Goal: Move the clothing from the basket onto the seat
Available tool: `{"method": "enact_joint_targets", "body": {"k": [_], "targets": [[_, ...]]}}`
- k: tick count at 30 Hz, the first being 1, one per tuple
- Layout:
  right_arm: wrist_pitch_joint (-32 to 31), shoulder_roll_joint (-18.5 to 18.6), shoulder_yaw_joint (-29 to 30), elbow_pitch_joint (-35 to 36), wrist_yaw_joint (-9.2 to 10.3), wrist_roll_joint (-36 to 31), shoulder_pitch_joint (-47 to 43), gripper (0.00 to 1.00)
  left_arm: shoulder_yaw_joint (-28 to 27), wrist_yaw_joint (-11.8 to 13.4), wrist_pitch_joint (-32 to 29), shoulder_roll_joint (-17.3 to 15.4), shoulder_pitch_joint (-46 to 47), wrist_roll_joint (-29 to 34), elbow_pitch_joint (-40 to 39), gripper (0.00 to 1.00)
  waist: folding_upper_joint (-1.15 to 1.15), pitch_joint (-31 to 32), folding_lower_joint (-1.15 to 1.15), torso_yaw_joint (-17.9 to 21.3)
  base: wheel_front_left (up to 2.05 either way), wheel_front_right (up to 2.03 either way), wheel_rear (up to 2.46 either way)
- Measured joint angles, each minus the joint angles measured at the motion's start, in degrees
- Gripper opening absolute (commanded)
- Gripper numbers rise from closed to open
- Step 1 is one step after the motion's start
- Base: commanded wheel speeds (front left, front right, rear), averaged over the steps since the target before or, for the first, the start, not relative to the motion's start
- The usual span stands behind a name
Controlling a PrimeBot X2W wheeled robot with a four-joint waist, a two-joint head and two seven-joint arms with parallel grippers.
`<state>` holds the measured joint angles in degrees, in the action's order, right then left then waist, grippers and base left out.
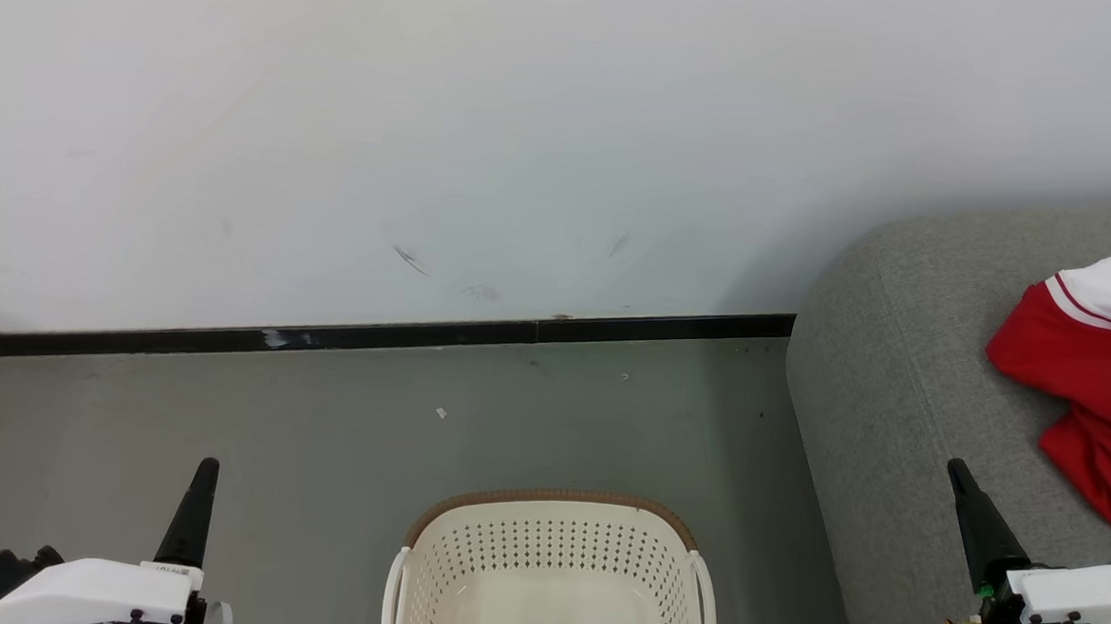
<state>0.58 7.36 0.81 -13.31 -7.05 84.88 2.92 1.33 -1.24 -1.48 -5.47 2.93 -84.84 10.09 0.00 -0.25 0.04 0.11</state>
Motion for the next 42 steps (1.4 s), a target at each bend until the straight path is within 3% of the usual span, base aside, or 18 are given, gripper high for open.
{"method": "enact_joint_targets", "body": {"k": [15,42], "targets": [[-2.19,-1.16,1.13,-1.79,0.00,11.09,0.10,0.00,-3.46,-2.69,-2.58,1.86,0.02,-8.73,1.36,0.00,0.00,0.28,0.00,-0.09,0.00,0.00,0.00],[-2.19,-1.24,1.34,-2.02,-0.01,11.45,1.08,0.00,-3.67,-3.08,-2.98,1.87,0.04,-9.00,2.08,0.00,0.00,0.28,-0.01,-0.09,0.00,0.00,0.00]]}}
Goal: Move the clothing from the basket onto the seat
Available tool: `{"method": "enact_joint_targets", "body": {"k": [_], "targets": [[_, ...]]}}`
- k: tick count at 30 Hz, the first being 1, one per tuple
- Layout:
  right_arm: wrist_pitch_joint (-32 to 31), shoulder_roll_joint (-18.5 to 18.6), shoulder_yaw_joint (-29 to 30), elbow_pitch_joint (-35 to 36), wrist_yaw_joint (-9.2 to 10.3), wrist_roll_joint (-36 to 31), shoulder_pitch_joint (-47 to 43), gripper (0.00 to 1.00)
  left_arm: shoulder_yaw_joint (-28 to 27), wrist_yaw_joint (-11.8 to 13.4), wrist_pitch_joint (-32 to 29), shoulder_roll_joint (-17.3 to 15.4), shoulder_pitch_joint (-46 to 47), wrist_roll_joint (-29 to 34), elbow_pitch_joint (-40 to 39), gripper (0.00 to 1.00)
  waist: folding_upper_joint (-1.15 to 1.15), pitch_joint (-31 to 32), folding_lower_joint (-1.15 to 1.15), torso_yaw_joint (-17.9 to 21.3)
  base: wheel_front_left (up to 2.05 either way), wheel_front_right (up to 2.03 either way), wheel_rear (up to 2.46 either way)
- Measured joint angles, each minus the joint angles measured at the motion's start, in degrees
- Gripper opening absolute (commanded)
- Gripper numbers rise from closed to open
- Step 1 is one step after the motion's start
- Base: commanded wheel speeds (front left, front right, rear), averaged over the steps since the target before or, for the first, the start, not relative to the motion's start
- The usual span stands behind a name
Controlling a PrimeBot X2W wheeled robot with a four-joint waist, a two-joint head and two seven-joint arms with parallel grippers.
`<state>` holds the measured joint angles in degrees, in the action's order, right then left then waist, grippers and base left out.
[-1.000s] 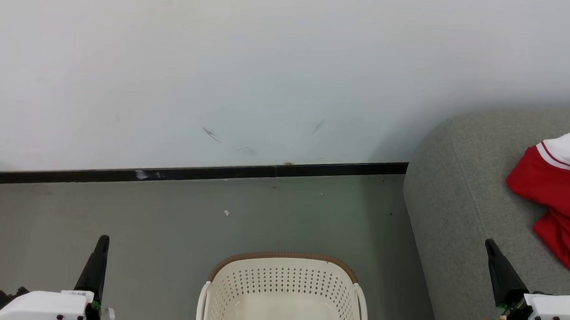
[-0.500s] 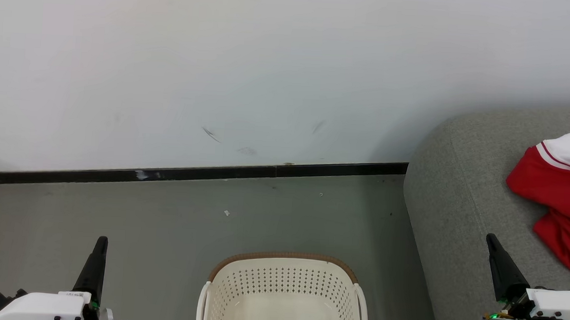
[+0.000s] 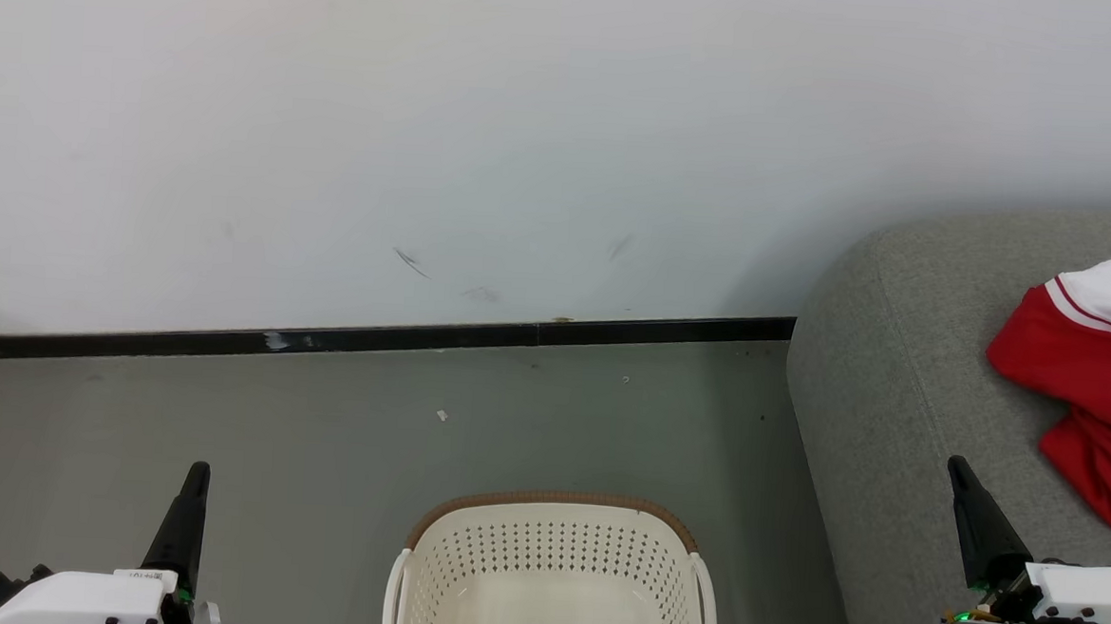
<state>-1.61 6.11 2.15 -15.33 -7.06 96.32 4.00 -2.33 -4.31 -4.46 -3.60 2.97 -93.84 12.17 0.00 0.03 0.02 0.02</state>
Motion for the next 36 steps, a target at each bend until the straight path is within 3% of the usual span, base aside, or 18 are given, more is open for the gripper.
{"method": "enact_joint_targets", "body": {"k": [36], "targets": [[0.00,0.01,0.00,-0.05,0.00,0.01,0.00,0.00,-0.05,-0.40,-0.01,0.00,0.10,0.00,0.53,0.00,0.00,0.01,-0.01,0.00,0.00,0.00,0.00]]}}
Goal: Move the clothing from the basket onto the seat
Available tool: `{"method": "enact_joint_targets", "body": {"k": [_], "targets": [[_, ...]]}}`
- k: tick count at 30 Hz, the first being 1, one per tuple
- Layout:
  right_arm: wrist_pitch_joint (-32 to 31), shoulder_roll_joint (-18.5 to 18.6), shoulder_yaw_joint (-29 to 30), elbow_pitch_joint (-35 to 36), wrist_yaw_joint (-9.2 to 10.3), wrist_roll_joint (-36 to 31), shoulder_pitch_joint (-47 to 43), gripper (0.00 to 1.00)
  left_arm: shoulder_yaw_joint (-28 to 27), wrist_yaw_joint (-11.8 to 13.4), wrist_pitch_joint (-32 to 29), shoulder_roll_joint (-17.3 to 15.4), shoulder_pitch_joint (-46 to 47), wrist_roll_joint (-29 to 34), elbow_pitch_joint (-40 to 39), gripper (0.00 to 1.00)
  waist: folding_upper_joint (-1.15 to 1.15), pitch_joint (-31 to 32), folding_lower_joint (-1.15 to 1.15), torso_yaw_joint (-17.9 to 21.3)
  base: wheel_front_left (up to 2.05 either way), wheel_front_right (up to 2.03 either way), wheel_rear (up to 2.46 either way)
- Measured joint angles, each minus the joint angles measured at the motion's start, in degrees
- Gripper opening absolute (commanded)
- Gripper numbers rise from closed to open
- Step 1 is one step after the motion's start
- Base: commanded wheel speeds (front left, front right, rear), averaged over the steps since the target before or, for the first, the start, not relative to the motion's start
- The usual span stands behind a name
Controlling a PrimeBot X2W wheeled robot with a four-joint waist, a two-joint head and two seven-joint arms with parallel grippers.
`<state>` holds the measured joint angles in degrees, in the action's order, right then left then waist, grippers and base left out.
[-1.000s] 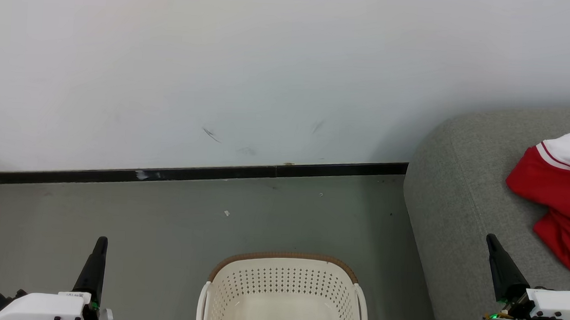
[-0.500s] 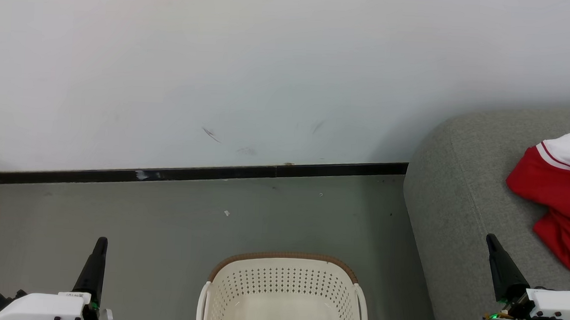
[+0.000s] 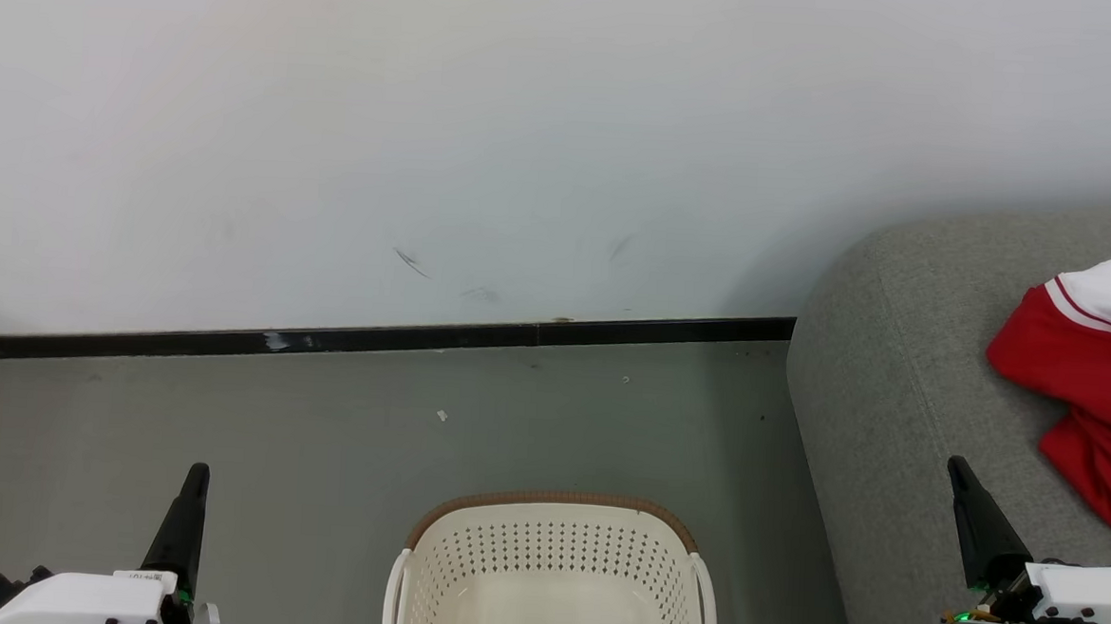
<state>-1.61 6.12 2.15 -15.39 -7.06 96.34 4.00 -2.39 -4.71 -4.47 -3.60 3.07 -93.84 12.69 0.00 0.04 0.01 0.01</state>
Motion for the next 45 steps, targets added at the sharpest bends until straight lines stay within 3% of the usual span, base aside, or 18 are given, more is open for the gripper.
{"method": "enact_joint_targets", "body": {"k": [45], "targets": [[0.00,0.00,-0.02,-0.01,0.00,0.01,0.01,0.00,-0.08,-0.08,0.00,0.02,0.06,0.00,0.40,0.00,0.00,0.01,0.00,0.00,0.00,0.00,0.00]]}}
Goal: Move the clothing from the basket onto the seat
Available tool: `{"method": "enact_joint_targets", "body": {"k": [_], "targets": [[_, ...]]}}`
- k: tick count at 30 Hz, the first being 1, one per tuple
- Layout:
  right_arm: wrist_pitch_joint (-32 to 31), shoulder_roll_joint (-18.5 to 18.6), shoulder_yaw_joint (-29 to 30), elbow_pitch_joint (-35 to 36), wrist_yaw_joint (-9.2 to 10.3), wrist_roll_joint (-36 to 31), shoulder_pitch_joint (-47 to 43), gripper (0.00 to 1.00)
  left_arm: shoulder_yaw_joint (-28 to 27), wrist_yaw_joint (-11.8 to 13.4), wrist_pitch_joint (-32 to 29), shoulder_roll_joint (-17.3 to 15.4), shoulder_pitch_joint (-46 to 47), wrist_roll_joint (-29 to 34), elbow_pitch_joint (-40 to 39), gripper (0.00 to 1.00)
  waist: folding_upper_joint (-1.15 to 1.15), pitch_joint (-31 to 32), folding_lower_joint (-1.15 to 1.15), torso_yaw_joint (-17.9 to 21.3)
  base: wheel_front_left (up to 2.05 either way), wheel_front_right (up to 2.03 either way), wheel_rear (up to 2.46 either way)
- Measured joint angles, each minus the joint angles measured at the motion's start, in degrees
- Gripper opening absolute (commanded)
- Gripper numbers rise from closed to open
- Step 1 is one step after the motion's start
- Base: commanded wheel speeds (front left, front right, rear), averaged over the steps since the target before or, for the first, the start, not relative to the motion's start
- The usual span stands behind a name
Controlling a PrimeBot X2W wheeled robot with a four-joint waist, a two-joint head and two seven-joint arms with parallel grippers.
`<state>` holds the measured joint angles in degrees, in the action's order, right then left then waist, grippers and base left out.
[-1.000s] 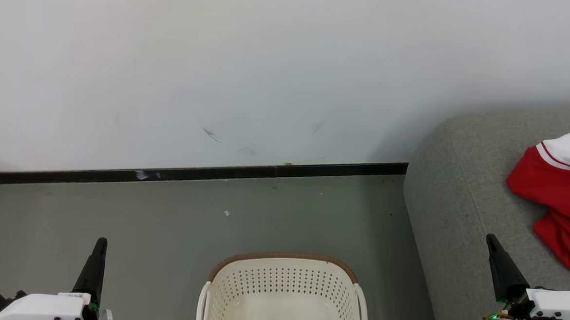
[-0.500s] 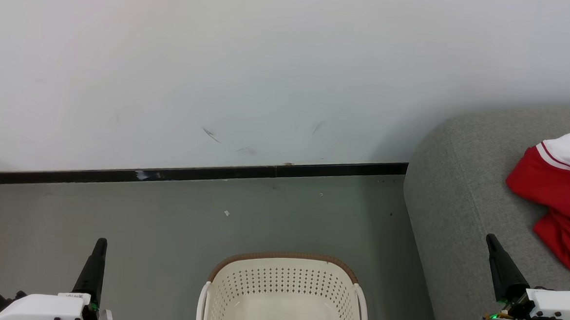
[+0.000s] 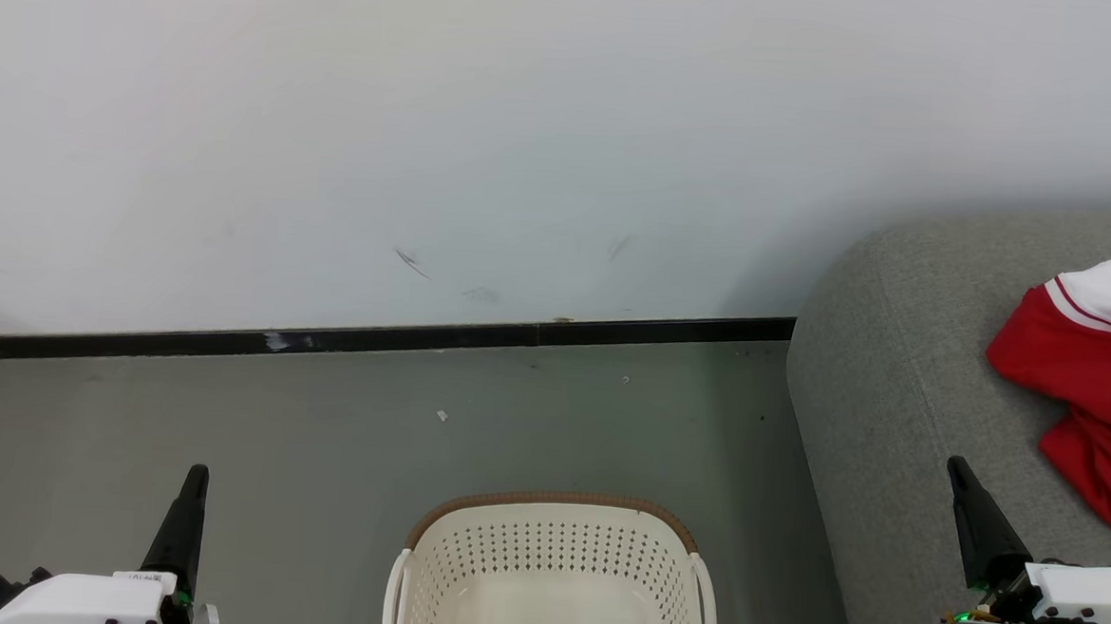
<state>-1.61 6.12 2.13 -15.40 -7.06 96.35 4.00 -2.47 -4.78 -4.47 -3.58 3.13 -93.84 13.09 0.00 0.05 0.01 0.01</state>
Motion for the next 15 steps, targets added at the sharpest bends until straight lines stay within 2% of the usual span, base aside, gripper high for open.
{"method": "enact_joint_targets", "body": {"k": [15], "targets": [[0.00,0.00,-0.02,-0.01,0.00,0.00,0.00,0.00,-0.01,-0.18,0.00,0.00,0.01,0.00,0.08,0.00,0.00,0.00,0.00,0.00,0.00,0.00,0.00]]}}
